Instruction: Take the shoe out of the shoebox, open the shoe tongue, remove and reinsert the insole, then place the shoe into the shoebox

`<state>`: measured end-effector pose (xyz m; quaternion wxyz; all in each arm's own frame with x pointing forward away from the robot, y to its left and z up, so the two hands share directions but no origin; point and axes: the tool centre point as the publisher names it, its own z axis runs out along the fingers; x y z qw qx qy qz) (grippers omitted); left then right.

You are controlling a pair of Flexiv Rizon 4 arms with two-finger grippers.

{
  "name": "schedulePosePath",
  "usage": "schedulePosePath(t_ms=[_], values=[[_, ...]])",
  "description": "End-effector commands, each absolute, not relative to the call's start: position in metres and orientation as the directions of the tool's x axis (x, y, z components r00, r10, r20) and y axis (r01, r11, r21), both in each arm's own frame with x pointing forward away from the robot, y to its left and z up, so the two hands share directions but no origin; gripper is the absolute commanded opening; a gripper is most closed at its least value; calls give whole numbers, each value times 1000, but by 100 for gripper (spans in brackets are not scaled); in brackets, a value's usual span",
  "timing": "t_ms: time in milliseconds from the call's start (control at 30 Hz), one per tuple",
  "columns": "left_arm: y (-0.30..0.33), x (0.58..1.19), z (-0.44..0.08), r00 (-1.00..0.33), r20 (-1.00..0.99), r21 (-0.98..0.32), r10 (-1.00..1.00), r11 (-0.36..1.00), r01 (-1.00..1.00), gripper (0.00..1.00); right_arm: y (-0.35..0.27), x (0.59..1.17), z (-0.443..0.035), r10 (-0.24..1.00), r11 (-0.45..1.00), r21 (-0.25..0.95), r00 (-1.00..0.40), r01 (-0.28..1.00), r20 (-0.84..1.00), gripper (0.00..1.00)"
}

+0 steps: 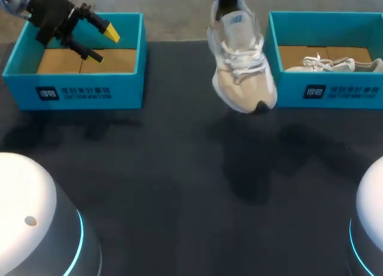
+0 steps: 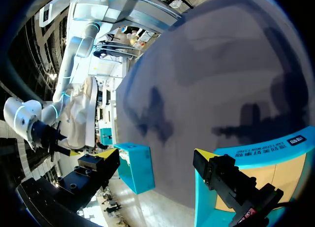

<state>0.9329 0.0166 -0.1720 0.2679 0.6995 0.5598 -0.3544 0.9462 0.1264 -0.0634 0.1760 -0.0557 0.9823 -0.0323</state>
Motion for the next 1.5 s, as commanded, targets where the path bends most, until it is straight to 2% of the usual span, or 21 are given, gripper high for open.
schedulePosePath(t_ms=[33,867,1500], values=[[17,933,-171,124,-794,-22,595,-232,973,100,95,960,-63,-112,993,-74,-933,-92,-343,0],[17,933,-171,124,-794,-22,595,-232,973,100,-59,1047,-83,-8,992,-117,-928,38,-372,0],[17,933,-171,124,-794,-22,595,-232,973,100,-65,1050,-83,16,993,-99,-926,57,-378,0]])
